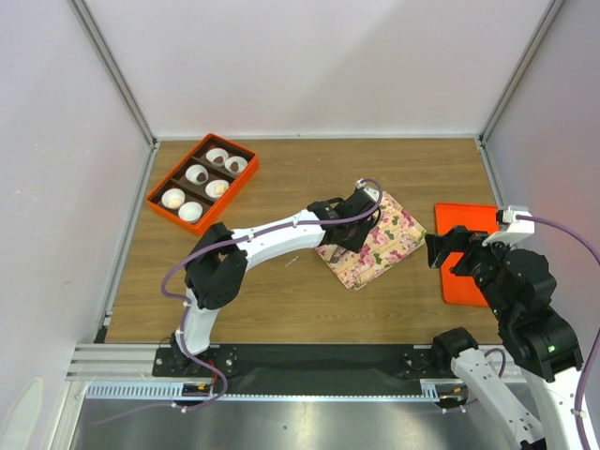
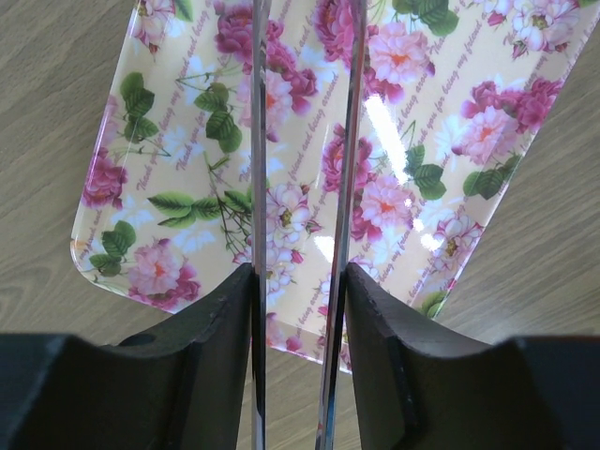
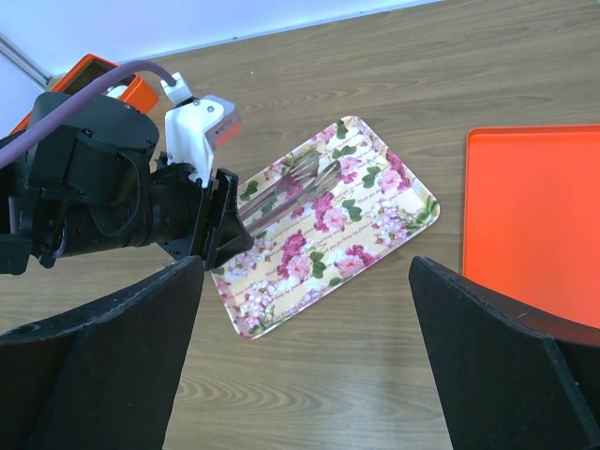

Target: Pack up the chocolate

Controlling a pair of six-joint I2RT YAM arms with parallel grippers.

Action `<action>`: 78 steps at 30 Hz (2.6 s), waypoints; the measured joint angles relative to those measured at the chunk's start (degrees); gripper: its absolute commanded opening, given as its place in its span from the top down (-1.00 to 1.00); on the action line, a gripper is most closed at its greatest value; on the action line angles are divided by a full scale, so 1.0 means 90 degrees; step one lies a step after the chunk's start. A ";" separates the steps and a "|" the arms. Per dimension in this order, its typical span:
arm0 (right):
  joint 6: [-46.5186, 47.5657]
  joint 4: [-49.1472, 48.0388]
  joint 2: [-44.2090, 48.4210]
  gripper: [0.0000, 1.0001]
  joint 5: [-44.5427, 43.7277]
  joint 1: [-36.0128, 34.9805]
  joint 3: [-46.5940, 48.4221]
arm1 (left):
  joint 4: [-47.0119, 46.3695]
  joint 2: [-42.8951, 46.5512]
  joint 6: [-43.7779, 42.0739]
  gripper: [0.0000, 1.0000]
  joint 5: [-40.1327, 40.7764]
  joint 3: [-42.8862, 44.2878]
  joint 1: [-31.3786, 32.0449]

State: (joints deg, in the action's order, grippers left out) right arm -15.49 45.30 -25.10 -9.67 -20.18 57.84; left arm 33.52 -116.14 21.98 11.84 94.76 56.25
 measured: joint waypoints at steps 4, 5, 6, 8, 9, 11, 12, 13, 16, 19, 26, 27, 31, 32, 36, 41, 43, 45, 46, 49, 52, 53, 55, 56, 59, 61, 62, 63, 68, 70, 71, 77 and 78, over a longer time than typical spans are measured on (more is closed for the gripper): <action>0.0000 0.0000 0.0000 -1.00 -0.0002 0.0000 -0.0015 | 0.0002 0.0000 0.0005 0.18 -0.0002 0.0000 0.0000; 0.0000 0.0002 0.0000 -0.99 0.0000 0.0000 -0.0015 | 0.0002 0.0000 0.0005 0.21 -0.0002 0.0000 0.0000; 0.0000 0.0000 0.0000 -0.99 0.0000 0.0000 -0.0017 | 0.0005 0.0000 0.0005 0.22 -0.0005 0.0000 0.0000; 0.0000 0.0000 0.0005 -0.99 0.0000 0.0000 -0.0024 | 0.0005 0.0000 0.0005 0.29 -0.0007 0.0000 0.0000; 0.0000 0.0000 0.0005 -0.99 -0.0002 0.0000 -0.0029 | 0.0005 0.0000 0.0005 0.30 -0.0010 0.0000 0.0000; 0.0000 -0.0002 0.0005 -0.99 0.0000 0.0000 -0.0039 | 0.0005 0.0000 0.0005 0.31 -0.0022 0.0000 0.0000; 0.0002 -0.0002 0.0005 -0.99 0.0000 0.0000 -0.0041 | 0.0007 0.0000 0.0005 0.33 -0.0024 0.0000 0.0000; 0.0002 0.0000 0.0005 -0.99 0.0000 0.0000 -0.0044 | 0.0007 0.0000 0.0005 0.34 -0.0024 0.0000 0.0000; 0.0002 -0.0007 0.0005 -0.99 0.0000 0.0000 -0.0044 | 0.0017 0.0000 0.0005 0.34 -0.0024 0.0000 0.0000; 0.0005 -0.0012 0.0005 -0.99 0.0000 0.0000 -0.0044 | 0.0051 0.0007 -0.0005 0.17 -0.0027 0.0000 0.0000; 0.0012 -0.0015 0.0005 -0.99 0.0000 0.0000 -0.0044 | 0.0097 0.0024 -0.0032 0.02 -0.0019 0.0080 -0.0002; 0.0012 -0.0015 0.0005 -0.99 0.0000 0.0000 -0.0044 | 0.0107 0.0024 -0.0058 0.02 -0.0022 0.0129 -0.0002; 0.0017 -0.0012 0.0005 -0.99 -0.0002 0.0000 -0.0044 | 0.0102 -0.0012 -0.0146 0.03 -0.0029 0.0364 -0.0002; 0.0017 -0.0012 0.0005 -0.99 -0.0007 0.0000 -0.0044 | 0.0107 -0.0041 -0.0165 0.03 -0.0032 0.0447 -0.0010; 0.0039 -0.0012 0.0005 -0.99 -0.0044 0.0000 -0.0044 | 0.0092 -0.0197 -0.0180 0.05 -0.0056 0.0707 -0.0036; 0.0080 -0.0012 0.0005 -0.99 -0.0066 0.0000 -0.0044 | 0.0090 -0.0435 -0.0231 0.05 -0.0075 0.0806 -0.0063; 0.0087 -0.0012 0.0005 -0.99 -0.0068 0.0000 -0.0044 | 0.0090 -0.0517 -0.0236 0.06 -0.0078 0.0806 -0.0070; 0.0090 -0.0012 0.0005 -0.99 -0.0070 0.0000 -0.0044 | 0.0095 -0.0571 -0.0255 0.06 -0.0109 0.0806 -0.0085; 0.0090 -0.0012 0.0005 -0.99 -0.0070 0.0000 -0.0044 | 0.0095 -0.0588 -0.0274 0.07 -0.0117 0.0806 -0.0087; 0.0095 -0.0012 0.0007 -0.99 -0.0073 0.0000 -0.0044 | 0.0090 -0.0622 -0.0284 0.08 -0.0124 0.0821 -0.0100; 0.0114 -0.0012 0.0015 -0.99 -0.0083 0.0000 -0.0044 | 0.0085 -0.0641 -0.0287 0.08 -0.0136 0.0845 -0.0100; 0.0114 -0.0012 0.0019 -1.00 -0.0097 0.0000 -0.0044 | 0.0080 -0.0648 -0.0287 0.08 -0.0138 0.0860 -0.0100; 0.0117 -0.0015 0.0029 -1.00 -0.0119 0.0000 -0.0044 | 0.0061 -0.0682 -0.0289 0.08 -0.0143 0.0908 -0.0100; 0.0117 -0.0012 0.0032 -0.99 -0.0124 0.0000 -0.0044 | 0.0046 -0.0702 -0.0289 0.08 -0.0148 0.0935 -0.0100; 0.0121 -0.0012 0.0034 -0.99 -0.0143 0.0000 -0.0044 | 0.0010 -0.0772 -0.0308 0.08 -0.0168 0.1001 -0.0100; 0.0124 -0.0012 0.0034 -0.99 -0.0165 0.0000 -0.0044 | -0.0002 -0.0823 -0.0330 0.09 -0.0168 0.1037 -0.0100; 0.0124 -0.0012 0.0036 -0.99 -0.0168 0.0000 -0.0044 | -0.0002 -0.0850 -0.0330 0.09 -0.0168 0.1049 -0.0100; 0.0124 -0.0012 0.0036 -0.99 -0.0170 0.0000 -0.0044 | -0.0002 -0.0869 -0.0333 0.09 -0.0168 0.1056 -0.0100; 0.0129 -0.0012 0.0036 -1.00 -0.0185 0.0000 -0.0046 | 0.0002 -0.0945 -0.0333 0.09 -0.0168 0.1056 -0.0100; 0.0129 -0.0012 0.0036 -0.99 -0.0185 0.0000 -0.0049 | -0.0002 -0.0954 -0.0333 0.09 -0.0168 0.1056 -0.0100; 0.0129 -0.0012 0.0039 -0.99 -0.0187 0.0000 -0.0051 | 0.0000 -0.0954 -0.0333 0.09 -0.0168 0.1056 -0.0100; 0.0129 -0.0010 0.0073 -0.99 -0.0189 0.0000 -0.0068 | -0.0007 -0.0957 -0.0338 0.13 -0.0168 0.1056 -0.0104; 0.0129 -0.0007 0.0078 -0.99 -0.0189 0.0000 -0.0070 | -0.0012 -0.0957 -0.0340 0.14 -0.0168 0.1056 -0.0104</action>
State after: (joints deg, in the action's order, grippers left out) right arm -14.33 45.23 -24.40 -11.38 -20.18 57.21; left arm 33.41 -124.75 18.92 10.33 104.27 55.31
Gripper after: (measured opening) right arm 0.994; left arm 0.447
